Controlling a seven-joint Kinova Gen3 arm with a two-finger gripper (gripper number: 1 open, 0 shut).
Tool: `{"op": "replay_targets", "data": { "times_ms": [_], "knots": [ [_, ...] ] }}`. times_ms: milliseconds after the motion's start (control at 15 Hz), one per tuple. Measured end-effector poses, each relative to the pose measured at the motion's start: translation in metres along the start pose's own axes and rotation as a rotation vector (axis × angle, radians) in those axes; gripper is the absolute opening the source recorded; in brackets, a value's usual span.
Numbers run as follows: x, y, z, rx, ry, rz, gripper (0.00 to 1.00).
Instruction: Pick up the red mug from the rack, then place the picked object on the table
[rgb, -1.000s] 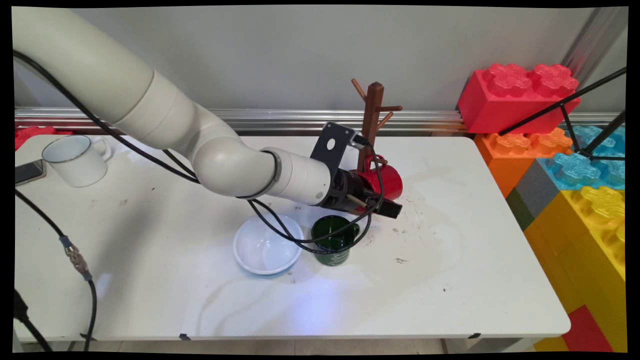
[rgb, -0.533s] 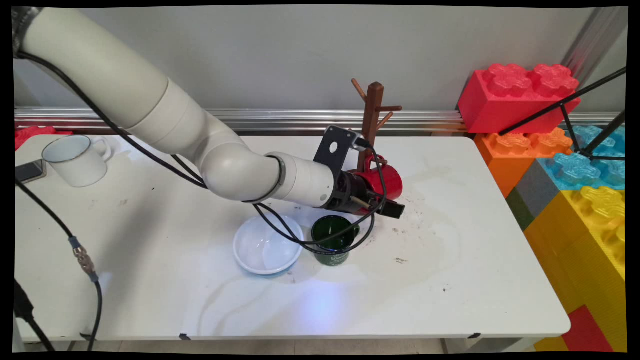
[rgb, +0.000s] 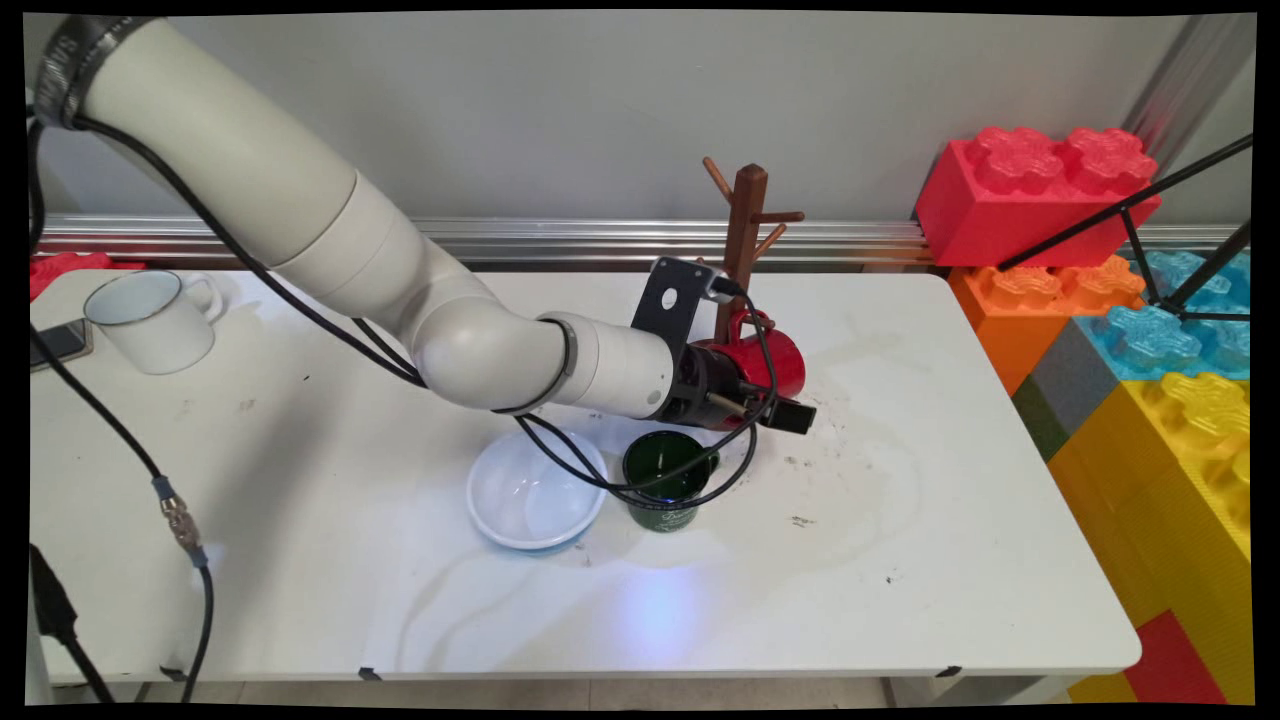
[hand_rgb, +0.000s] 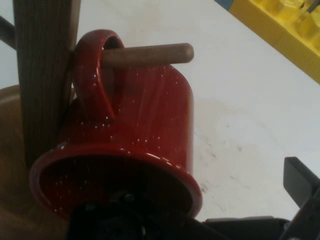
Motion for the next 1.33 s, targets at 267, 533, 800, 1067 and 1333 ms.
{"op": "replay_targets", "data": {
  "times_ms": [267,533,800,1067,1333],
  "knots": [
    [-0.0018,-0.0002,-0.0005,-0.004,0.011,-0.026,1.0],
    [-0.0029,0.0003,-0.0018,-0.008,0.017,-0.039,1.0],
    [-0.0013,0.0014,-0.0021,-0.011,0.024,-0.041,0.0],
    [0.002,0.0003,-0.0024,-0.002,0.031,-0.039,0.0],
    [0.0061,-0.0026,-0.0039,0.018,0.042,-0.045,0.0]
  ]
}}
